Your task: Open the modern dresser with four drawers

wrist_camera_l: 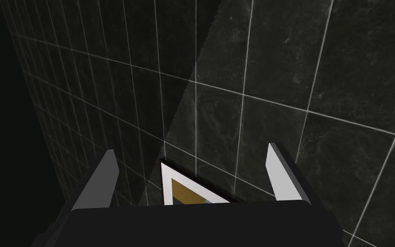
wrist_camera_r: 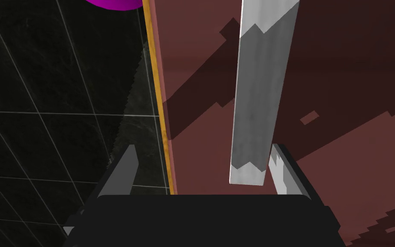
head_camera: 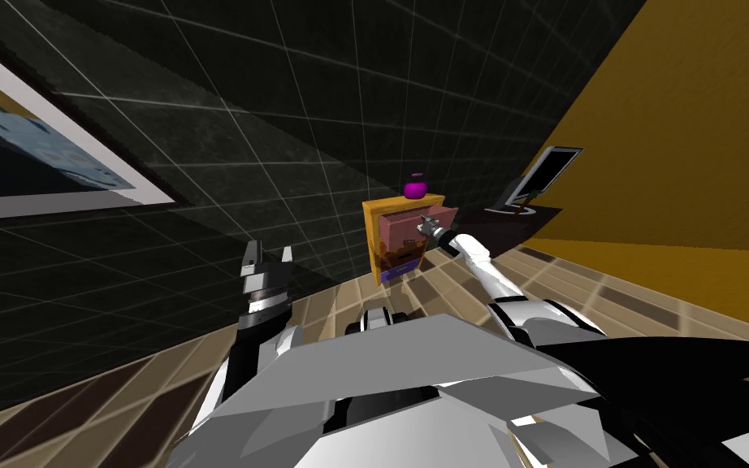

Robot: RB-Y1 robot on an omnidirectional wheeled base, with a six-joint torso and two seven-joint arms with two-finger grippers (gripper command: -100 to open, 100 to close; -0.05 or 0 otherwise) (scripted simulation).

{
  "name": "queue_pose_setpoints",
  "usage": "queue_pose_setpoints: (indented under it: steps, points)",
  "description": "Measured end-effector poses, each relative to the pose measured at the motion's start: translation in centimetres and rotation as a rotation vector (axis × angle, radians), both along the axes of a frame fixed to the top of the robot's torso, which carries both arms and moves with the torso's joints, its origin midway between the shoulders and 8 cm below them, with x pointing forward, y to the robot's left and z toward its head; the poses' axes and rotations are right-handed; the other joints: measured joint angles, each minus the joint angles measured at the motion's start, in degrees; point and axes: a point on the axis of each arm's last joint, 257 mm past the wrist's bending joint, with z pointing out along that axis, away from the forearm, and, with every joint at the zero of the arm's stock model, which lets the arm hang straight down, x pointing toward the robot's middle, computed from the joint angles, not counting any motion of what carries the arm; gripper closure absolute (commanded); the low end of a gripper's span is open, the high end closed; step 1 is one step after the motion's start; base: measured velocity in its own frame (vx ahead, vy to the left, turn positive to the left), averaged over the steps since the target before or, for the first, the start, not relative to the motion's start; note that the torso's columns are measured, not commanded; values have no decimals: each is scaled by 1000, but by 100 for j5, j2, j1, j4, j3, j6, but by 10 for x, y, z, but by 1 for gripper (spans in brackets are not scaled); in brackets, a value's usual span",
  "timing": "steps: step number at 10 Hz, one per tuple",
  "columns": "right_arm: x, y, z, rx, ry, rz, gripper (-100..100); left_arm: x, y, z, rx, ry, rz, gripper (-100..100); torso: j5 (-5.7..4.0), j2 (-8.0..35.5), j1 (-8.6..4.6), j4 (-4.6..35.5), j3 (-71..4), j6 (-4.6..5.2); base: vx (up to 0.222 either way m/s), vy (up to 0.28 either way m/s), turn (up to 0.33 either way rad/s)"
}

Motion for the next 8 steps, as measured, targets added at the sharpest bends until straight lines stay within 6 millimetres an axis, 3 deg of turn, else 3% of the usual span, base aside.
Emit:
queue_pose_setpoints:
  steps: [4,5,8]
  points:
    - [2,-20,20,0,10,4,-100,0,0,0,0,0,0,0,10,57,-10,38,37,10,-6,44,0]
    - [2,-21,19,2,13,3,0,0,0,0,0,0,0,0,6,57,-8,31,38,7,0,0,0]
    - [2,-22,15,3,22,2,0,0,0,0,0,0,0,0,1,39,-6,16,26,6,0,0,0]
